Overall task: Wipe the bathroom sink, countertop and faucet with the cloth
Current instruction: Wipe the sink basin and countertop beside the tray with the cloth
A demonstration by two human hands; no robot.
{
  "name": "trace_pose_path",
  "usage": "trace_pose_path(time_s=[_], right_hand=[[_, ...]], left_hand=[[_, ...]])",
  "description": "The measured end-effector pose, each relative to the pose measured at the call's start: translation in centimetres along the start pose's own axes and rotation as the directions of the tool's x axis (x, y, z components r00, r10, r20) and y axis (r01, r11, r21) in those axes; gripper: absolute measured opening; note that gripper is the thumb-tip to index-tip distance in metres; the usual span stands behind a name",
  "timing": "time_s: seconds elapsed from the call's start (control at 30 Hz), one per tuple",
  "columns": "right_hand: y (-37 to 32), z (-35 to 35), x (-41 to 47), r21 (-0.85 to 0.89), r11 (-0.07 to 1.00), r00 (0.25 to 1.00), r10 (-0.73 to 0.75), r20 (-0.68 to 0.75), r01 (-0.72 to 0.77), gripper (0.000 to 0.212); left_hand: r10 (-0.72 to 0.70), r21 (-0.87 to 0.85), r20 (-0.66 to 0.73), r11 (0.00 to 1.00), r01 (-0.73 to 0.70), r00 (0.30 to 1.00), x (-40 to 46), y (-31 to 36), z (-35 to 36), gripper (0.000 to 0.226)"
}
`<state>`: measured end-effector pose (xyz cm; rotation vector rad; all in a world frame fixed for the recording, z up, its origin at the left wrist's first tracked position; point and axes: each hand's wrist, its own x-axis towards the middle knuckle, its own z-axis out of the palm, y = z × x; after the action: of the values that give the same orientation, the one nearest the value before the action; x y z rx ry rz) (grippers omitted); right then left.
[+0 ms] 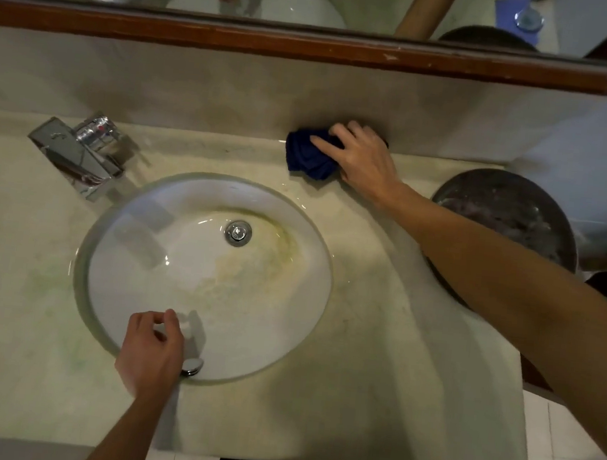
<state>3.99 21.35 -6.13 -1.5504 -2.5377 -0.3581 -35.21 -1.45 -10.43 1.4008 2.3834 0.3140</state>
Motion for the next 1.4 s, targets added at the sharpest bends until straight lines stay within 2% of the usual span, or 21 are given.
trace_pose_path(time_s=[0.07, 0.27, 0.5, 0.6, 0.67, 0.73, 0.8, 0.87, 0.97, 1.07, 1.23, 1.4], right_hand=[[1.2, 0.6, -1.1, 0.002, 1.000, 0.998, -0.023, 0.051, 0.023, 0.055], [1.2, 0.3, -2.0, 0.129, 0.983, 0.977, 0.104, 0.186, -0.129, 0.052], [-5.9, -2.5, -8.6, 0.287, 0.932, 0.938, 0.124, 0.322, -0.221, 0.055], [-8.6, -4.4, -9.8, 0.481, 0.805, 0.912, 0.170, 0.374, -0.347, 0.047], [-8.1, -5.7, -9.6, 0.591, 0.686, 0.905, 0.292, 0.311, -0.424, 0.030], [-5.8, -6.9, -8.9, 0.612, 0.641, 0.879, 0.422, 0.224, -0.463, 0.017], [-2.5, -7.7, -7.9, 0.542, 0.685, 0.864, 0.467, 0.188, -0.487, 0.020], [0.5, -8.1, -6.9, 0.442, 0.767, 0.884, 0.424, 0.196, -0.466, 0.032], [3.8, -7.2, -5.6, 0.315, 0.862, 0.909, 0.320, 0.268, -0.397, 0.045], [5.0, -5.1, -4.6, 0.216, 0.918, 0.898, 0.237, 0.371, -0.332, 0.046], [3.7, -2.3, -3.9, 0.198, 0.940, 0.884, 0.168, 0.437, -0.277, 0.053], [0.2, -1.1, -5.2, 0.241, 0.945, 0.906, 0.109, 0.409, -0.223, 0.055]], left_hand=[[0.001, 0.002, -0.010, 1.000, -0.001, 1.000, 0.1, 0.1, 0.1, 0.033], [0.017, 0.009, 0.003, 1.000, -0.017, 1.000, 0.2, -0.4, 0.3, 0.041], [0.024, -0.027, 0.030, 0.999, -0.024, 0.999, -0.1, -0.1, -0.2, 0.039], [0.036, -0.036, 0.044, 0.999, -0.034, 0.998, -0.2, -0.1, -0.4, 0.040], [0.036, -0.049, 0.044, 0.998, -0.033, 0.998, -0.2, -0.1, -0.5, 0.040], [0.036, -0.056, 0.041, 0.998, -0.034, 0.999, -0.1, -0.1, -0.5, 0.039], [0.033, -0.058, 0.038, 0.998, -0.031, 0.999, -0.2, -0.1, -0.5, 0.038], [0.032, -0.057, 0.038, 0.998, -0.030, 0.999, -0.2, -0.1, -0.5, 0.038], [0.023, -0.049, 0.033, 0.999, -0.021, 0.999, 0.0, -0.2, -0.4, 0.038], [0.028, -0.043, 0.018, 0.999, -0.027, 0.999, 0.1, -0.4, -0.1, 0.038], [0.038, -0.020, 0.010, 0.999, -0.038, 0.999, 0.3, -0.7, 0.3, 0.041], [0.034, -0.028, 0.021, 0.999, -0.033, 0.999, 0.2, -0.4, 0.1, 0.041]])
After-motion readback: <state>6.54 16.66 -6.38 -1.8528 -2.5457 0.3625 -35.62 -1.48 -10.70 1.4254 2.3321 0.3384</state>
